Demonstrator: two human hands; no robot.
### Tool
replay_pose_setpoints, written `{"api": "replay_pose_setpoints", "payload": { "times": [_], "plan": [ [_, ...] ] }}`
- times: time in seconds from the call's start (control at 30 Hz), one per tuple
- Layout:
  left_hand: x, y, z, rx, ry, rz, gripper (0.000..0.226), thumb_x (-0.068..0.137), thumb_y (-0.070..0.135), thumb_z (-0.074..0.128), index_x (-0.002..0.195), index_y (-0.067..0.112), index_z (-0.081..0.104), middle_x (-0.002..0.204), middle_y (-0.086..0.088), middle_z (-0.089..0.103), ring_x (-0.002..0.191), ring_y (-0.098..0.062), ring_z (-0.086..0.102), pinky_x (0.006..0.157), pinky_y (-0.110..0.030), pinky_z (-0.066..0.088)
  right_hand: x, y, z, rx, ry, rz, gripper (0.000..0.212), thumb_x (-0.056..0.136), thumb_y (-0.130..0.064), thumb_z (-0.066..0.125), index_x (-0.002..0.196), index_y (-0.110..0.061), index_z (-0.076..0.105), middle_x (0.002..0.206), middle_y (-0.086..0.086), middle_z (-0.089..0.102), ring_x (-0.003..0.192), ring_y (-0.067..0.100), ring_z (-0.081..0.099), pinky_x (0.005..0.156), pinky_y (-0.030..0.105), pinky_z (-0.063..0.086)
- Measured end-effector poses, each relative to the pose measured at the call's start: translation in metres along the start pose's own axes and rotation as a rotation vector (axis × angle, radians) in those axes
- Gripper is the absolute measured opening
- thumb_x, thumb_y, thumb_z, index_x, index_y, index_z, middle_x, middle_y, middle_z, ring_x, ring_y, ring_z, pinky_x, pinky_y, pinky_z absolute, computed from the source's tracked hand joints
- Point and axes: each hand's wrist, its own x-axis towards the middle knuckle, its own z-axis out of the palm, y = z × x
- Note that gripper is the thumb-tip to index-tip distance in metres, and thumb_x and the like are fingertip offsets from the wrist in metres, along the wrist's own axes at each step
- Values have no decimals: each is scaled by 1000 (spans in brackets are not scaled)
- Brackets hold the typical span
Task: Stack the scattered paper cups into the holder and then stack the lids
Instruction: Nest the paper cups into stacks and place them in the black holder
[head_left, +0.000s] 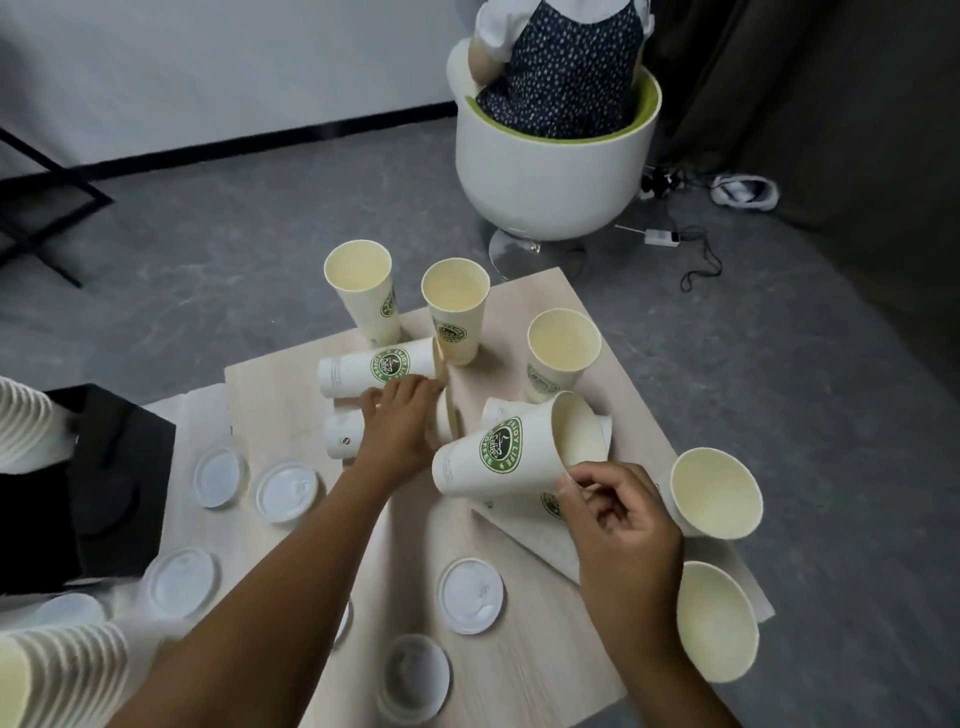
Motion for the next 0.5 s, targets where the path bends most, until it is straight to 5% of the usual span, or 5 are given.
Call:
{"api": "replay_pose_setpoints", "payload": {
  "times": [0.13, 0.27, 0.4, 0.5],
  "plan": [
    [-23, 10, -31, -224, 133, -66, 81, 60, 64, 82, 128, 27, 57, 129, 8, 59, 124, -17, 52, 92, -33, 19, -6, -21, -3, 34, -45, -53, 32, 82, 7, 79, 80, -24, 71, 82, -8, 64, 63, 15, 53, 59, 20, 44],
    [-69, 8, -92, -467, 349, -173, 82, 54, 61, 91, 123, 35, 55, 124, 27, 56, 117, -1, 52, 101, -31, 27, -7, -63, 2, 122, -121, -139, 34, 80, 12, 79, 82, -21, 71, 84, -2, 67, 64, 14, 56, 61, 20, 46],
    [-127, -11, -159, -551, 566, -213, 77, 58, 42, 96, 124, 33, 57, 123, 21, 61, 115, -4, 59, 99, -40, 50, -6, -119, 13, 161, -188, -340, 29, 78, 10, 83, 82, -16, 72, 83, -2, 67, 66, 13, 59, 62, 15, 46],
    [-171, -22, -207, -608, 705, -248, 77, 59, 26, 99, 124, 33, 57, 123, 20, 64, 115, -9, 62, 96, -30, 51, -14, -163, 25, 246, -224, -429, 20, 80, -1, 81, 82, -18, 71, 83, -7, 66, 65, 13, 58, 62, 15, 47]
  ]
}}
